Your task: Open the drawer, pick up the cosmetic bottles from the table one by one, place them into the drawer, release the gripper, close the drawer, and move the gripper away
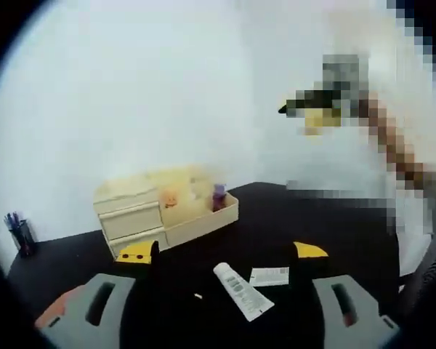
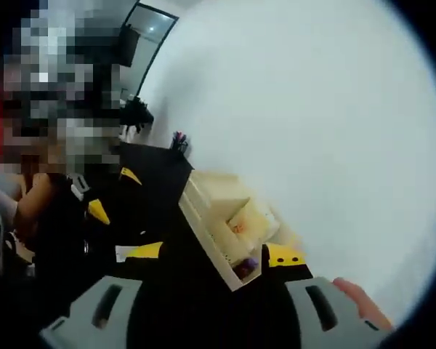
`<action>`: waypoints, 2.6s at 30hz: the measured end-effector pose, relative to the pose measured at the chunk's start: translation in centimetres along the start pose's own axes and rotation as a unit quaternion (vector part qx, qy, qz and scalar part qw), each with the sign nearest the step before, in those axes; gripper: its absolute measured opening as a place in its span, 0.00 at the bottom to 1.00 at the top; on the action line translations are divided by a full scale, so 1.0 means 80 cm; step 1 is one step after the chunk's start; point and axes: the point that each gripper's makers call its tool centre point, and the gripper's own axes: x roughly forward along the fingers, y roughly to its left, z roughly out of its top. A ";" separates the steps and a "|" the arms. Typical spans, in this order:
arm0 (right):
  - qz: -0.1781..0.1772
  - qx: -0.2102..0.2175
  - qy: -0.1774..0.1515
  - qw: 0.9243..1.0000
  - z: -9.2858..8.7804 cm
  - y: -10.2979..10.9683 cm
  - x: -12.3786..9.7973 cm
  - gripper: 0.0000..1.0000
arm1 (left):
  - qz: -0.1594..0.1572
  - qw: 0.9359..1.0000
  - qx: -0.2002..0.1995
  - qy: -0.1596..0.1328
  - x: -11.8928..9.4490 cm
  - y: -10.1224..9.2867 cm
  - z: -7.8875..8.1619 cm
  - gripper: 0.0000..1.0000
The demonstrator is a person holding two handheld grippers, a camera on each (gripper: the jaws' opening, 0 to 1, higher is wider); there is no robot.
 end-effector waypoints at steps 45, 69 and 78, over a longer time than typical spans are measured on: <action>0.124 0.068 -0.023 0.990 -0.126 0.131 0.029 0.65 | -0.086 0.995 -0.010 -0.057 -0.008 0.016 -0.015 0.88; 0.248 0.094 -0.131 0.955 -0.085 0.206 0.098 0.63 | -0.082 0.986 -0.098 -0.105 -0.021 0.052 -0.026 0.71; 0.282 0.109 -0.116 0.946 -0.101 0.235 0.092 0.61 | -0.093 0.982 -0.112 -0.122 -0.018 0.047 -0.023 0.70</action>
